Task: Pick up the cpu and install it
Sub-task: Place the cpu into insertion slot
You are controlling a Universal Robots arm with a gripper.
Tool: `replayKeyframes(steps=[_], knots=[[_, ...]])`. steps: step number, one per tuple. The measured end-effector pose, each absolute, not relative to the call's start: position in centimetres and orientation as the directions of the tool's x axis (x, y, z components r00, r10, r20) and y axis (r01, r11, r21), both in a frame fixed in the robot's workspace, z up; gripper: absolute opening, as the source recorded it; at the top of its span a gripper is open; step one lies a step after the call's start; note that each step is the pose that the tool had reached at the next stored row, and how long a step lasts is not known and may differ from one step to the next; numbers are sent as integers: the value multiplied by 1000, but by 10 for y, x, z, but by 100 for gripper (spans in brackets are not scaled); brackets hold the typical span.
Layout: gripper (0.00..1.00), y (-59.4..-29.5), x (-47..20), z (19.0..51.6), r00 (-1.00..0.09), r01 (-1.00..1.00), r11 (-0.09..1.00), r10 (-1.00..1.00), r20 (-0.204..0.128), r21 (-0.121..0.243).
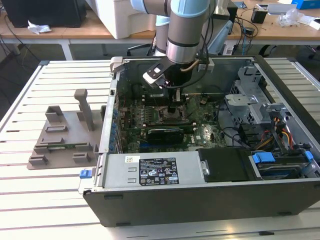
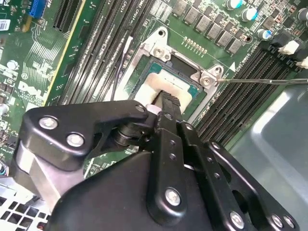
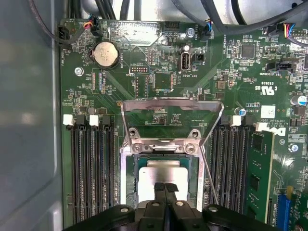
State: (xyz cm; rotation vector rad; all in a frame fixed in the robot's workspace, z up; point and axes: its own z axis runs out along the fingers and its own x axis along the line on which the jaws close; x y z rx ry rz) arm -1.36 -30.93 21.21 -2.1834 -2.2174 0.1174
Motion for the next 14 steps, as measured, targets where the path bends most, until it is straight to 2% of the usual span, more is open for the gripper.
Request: replayKeyframes(steps=[10, 14], knots=[[11, -311, -3, 202, -17, 997, 14, 999, -34, -78], [11, -310, -2, 223, -17, 997, 14, 999, -33, -77]])
